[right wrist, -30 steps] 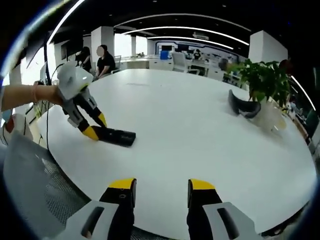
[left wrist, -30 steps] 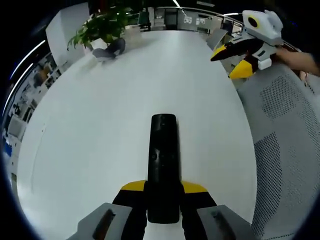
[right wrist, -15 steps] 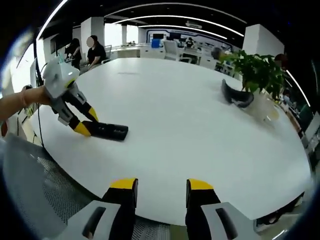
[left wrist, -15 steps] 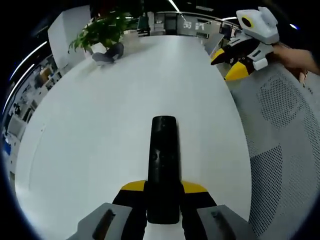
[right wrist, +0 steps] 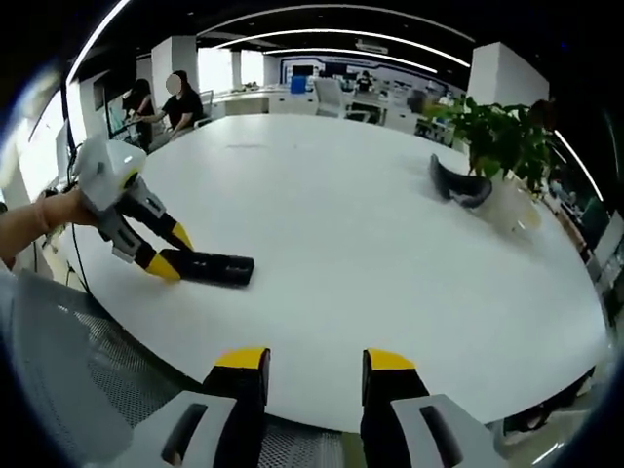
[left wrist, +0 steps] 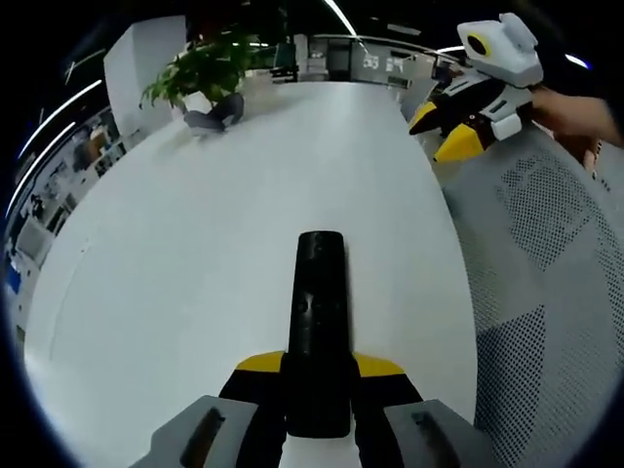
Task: Press the specified remote control buttons in sequence, fully releasing each button before pressing the next.
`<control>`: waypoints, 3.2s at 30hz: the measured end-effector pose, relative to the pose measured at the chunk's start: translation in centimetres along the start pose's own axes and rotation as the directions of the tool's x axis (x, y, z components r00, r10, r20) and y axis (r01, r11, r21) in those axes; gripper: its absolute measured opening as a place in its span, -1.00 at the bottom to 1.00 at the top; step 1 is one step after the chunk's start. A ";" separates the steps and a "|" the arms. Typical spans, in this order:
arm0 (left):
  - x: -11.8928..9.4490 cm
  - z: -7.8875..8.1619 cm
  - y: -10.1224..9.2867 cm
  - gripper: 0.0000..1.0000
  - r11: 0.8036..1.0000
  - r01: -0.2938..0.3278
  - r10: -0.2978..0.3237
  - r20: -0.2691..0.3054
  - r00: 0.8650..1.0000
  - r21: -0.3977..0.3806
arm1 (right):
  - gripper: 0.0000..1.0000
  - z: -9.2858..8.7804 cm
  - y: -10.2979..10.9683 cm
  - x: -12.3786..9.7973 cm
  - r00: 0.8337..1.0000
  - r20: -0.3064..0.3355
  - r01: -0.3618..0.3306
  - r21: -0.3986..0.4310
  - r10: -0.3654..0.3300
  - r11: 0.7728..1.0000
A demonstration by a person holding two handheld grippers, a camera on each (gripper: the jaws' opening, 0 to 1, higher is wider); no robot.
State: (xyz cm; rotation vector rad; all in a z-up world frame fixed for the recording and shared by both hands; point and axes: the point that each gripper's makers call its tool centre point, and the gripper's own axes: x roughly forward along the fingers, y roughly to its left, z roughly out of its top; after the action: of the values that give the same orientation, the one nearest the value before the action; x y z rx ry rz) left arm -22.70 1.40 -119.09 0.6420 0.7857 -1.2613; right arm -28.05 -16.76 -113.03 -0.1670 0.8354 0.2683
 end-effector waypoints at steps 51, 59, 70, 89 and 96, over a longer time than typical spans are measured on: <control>-1.3 -1.6 -5.2 -0.51 0.987 0.088 -0.106 0.137 0.985 0.134 | -0.59 1.3 7.7 4.6 0.926 -0.091 -0.376 -0.294 0.366 0.879; -1.4 -1.5 -5.5 -0.51 0.984 0.096 -0.124 0.189 0.974 0.148 | -0.79 0.7 8.9 4.5 0.907 -0.157 -0.421 -0.390 0.392 0.819; -1.1 -1.5 -5.4 -0.51 0.985 0.092 -0.120 0.196 0.973 0.146 | -1.00 -0.7 10.0 5.1 0.874 -0.287 -0.486 -0.496 0.392 0.720; -1.0 -1.5 -5.4 -0.51 0.986 0.092 -0.119 0.198 0.973 0.139 | -1.00 -0.9 10.0 5.8 0.809 -0.435 -0.578 -0.464 0.395 0.671; -1.0 -1.5 -5.4 -0.51 0.985 0.099 -0.126 0.204 0.971 0.138 | -1.00 -0.9 10.2 5.8 0.807 -0.492 -0.566 -0.484 0.328 0.667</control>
State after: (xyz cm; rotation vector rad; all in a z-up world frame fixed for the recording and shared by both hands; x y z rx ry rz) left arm -28.40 2.10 -119.16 0.5591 0.5742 -1.4671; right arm -28.05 -6.34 -118.39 -0.6432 1.1398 1.0281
